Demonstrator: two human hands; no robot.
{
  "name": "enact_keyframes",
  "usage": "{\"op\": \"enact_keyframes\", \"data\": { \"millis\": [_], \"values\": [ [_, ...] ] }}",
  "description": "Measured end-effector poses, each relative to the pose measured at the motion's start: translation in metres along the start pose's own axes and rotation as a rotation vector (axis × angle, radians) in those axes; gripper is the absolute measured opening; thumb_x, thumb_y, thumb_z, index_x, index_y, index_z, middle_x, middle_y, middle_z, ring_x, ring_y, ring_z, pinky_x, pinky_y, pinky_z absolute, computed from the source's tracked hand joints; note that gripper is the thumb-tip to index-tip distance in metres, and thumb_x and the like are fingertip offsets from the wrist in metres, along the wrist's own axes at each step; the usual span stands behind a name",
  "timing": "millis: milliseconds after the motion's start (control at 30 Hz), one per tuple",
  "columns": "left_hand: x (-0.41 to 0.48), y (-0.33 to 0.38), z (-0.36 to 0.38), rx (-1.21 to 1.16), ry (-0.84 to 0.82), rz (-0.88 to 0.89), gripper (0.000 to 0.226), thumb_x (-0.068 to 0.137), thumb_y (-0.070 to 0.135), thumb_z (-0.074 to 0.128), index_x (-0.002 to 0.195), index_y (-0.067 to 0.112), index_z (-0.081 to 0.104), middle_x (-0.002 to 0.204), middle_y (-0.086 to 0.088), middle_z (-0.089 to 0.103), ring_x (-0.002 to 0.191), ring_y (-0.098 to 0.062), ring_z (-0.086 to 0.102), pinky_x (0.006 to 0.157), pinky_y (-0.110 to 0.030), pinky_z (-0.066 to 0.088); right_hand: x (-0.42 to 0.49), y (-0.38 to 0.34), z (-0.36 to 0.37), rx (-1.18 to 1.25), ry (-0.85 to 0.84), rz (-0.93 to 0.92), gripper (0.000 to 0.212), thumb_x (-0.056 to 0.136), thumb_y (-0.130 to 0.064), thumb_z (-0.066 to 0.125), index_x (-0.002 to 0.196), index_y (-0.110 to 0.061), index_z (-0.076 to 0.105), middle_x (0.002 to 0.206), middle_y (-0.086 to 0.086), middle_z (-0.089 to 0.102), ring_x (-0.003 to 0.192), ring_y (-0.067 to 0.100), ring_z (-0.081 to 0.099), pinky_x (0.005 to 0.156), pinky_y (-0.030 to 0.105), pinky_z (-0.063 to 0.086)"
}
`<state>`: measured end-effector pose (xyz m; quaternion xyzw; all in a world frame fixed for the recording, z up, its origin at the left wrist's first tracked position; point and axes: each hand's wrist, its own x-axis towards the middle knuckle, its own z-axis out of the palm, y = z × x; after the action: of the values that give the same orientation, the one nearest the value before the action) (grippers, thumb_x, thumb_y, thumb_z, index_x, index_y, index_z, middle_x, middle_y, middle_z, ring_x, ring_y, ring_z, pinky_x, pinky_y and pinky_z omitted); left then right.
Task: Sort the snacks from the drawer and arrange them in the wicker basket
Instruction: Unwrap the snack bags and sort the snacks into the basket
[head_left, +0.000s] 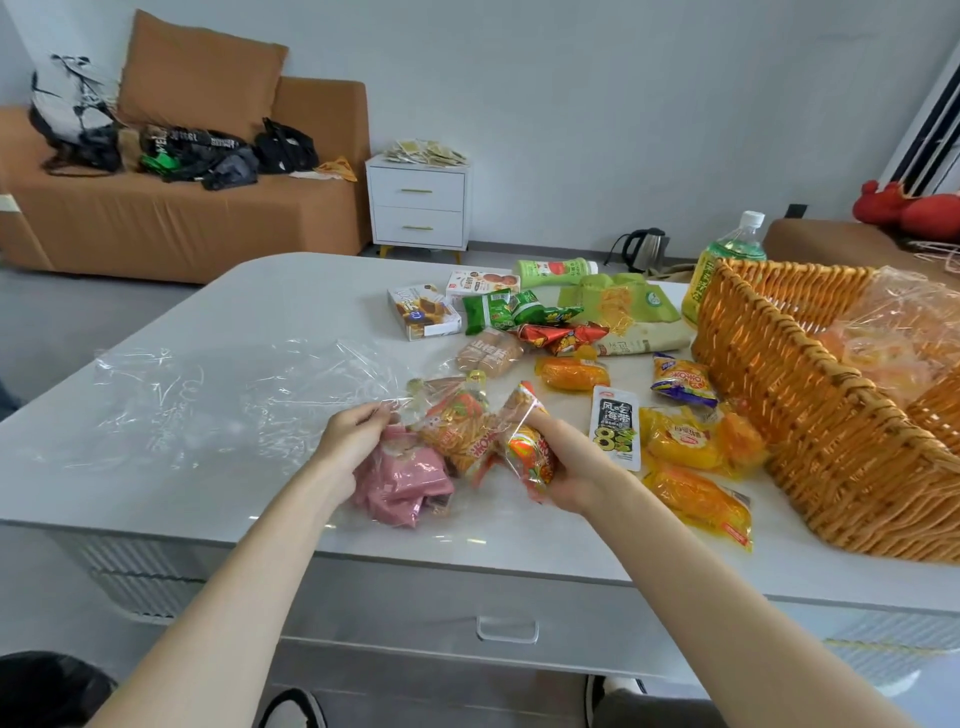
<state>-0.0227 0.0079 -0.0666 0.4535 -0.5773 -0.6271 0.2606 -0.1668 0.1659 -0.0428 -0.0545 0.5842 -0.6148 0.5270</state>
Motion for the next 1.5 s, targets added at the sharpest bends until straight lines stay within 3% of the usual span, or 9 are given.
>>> {"op": "enact_keyframes", "data": {
  "millis": [67, 200, 400, 500, 633, 833, 1000, 1233, 1500],
  "values": [
    [-0.002, 0.0, 0.003, -0.008, -0.005, -0.007, 0.019, 0.101, 0.022, 0.047, 0.107, 0.015, 0.064, 0.087, -0.002, 0.064, 0.059, -0.012, 0.06, 0.051, -0.02, 0.046, -0.003, -0.002, 0.0, 0.054, 0.016, -0.008, 0.013, 0.086, -0.022, 0.068, 0.09, -0.011, 0.063, 0.069, 0.007, 0.071, 0.056, 0.014, 0.067, 0.05, 0.021, 0.053],
    [-0.005, 0.005, 0.008, 0.105, -0.081, 0.005, 0.045, 0.092, 0.05, 0.052, 0.131, 0.028, 0.05, 0.144, -0.005, 0.044, 0.13, -0.028, 0.043, 0.107, -0.046, 0.035, -0.006, -0.004, -0.001, 0.194, 0.041, 0.019, 0.03, 0.081, -0.021, 0.073, 0.106, -0.007, 0.066, 0.1, 0.013, 0.073, 0.102, 0.022, 0.066, 0.106, 0.035, 0.044],
    [-0.022, 0.013, 0.014, 0.051, -0.221, -0.014, 0.129, 0.023, 0.063, 0.088, 0.136, 0.021, 0.044, 0.125, -0.004, 0.061, 0.109, -0.021, 0.061, 0.09, -0.037, 0.05, -0.016, -0.012, -0.002, 0.107, -0.019, -0.057, 0.026, 0.078, -0.02, 0.074, 0.101, -0.01, 0.064, 0.095, 0.011, 0.068, 0.089, 0.021, 0.061, 0.091, 0.028, 0.046],
    [-0.023, 0.014, 0.015, 0.03, -0.24, 0.058, 0.125, 0.01, 0.052, 0.093, 0.123, 0.018, 0.052, 0.116, -0.003, 0.064, 0.099, -0.017, 0.065, 0.071, -0.029, 0.053, -0.025, -0.018, -0.006, 0.193, -0.093, -0.081, 0.021, 0.08, -0.016, 0.069, 0.098, -0.005, 0.066, 0.1, 0.016, 0.069, 0.104, 0.026, 0.06, 0.091, 0.028, 0.051],
    [-0.027, 0.014, 0.019, -0.06, -0.141, 0.137, 0.087, 0.049, 0.026, 0.092, 0.124, 0.023, 0.047, 0.114, -0.007, 0.063, 0.092, -0.016, 0.065, 0.059, -0.022, 0.052, -0.031, -0.021, -0.013, 0.044, -0.084, -0.136, 0.029, 0.085, -0.014, 0.066, 0.112, -0.004, 0.061, 0.112, 0.019, 0.066, 0.106, 0.03, 0.058, 0.109, 0.041, 0.038],
    [-0.033, 0.021, 0.017, -0.078, -0.243, 0.118, 0.118, 0.028, 0.059, 0.091, 0.132, 0.031, 0.043, 0.119, 0.0, 0.064, 0.113, -0.023, 0.061, 0.1, -0.046, 0.046, -0.035, -0.018, -0.019, 0.027, -0.165, -0.199, 0.027, 0.085, -0.011, 0.061, 0.111, -0.006, 0.061, 0.124, 0.021, 0.062, 0.11, 0.029, 0.058, 0.105, 0.041, 0.041],
    [-0.034, 0.033, 0.014, -0.112, -0.39, 0.116, 0.091, 0.034, 0.057, 0.09, 0.116, 0.034, 0.056, 0.11, -0.003, 0.071, 0.102, -0.024, 0.067, 0.075, -0.036, 0.051, -0.038, -0.021, -0.02, -0.098, -0.157, -0.353, 0.057, 0.066, -0.023, 0.073, 0.119, -0.006, 0.062, 0.134, 0.03, 0.049, 0.119, 0.049, 0.049, 0.1, 0.056, 0.036],
    [-0.039, 0.044, 0.012, -0.136, -0.426, 0.08, 0.059, 0.067, 0.049, 0.07, 0.113, 0.013, 0.067, 0.101, -0.002, 0.073, 0.088, -0.021, 0.069, 0.07, -0.034, 0.054, -0.038, -0.028, -0.022, -0.054, -0.215, -0.464, 0.049, 0.072, -0.015, 0.061, 0.121, -0.009, 0.061, 0.125, 0.01, 0.065, 0.115, 0.028, 0.062, 0.101, 0.049, 0.047],
    [-0.051, 0.053, 0.021, -0.384, -0.391, 0.218, 0.04, 0.076, 0.034, 0.067, 0.113, 0.019, 0.064, 0.093, 0.002, 0.071, 0.078, -0.01, 0.067, 0.056, -0.019, 0.051, -0.047, -0.031, -0.021, -0.122, -0.273, -0.482, 0.071, 0.067, -0.019, 0.071, 0.133, -0.005, 0.049, 0.129, 0.025, 0.057, 0.116, 0.038, 0.057, 0.104, 0.06, 0.039]
  ]
}}
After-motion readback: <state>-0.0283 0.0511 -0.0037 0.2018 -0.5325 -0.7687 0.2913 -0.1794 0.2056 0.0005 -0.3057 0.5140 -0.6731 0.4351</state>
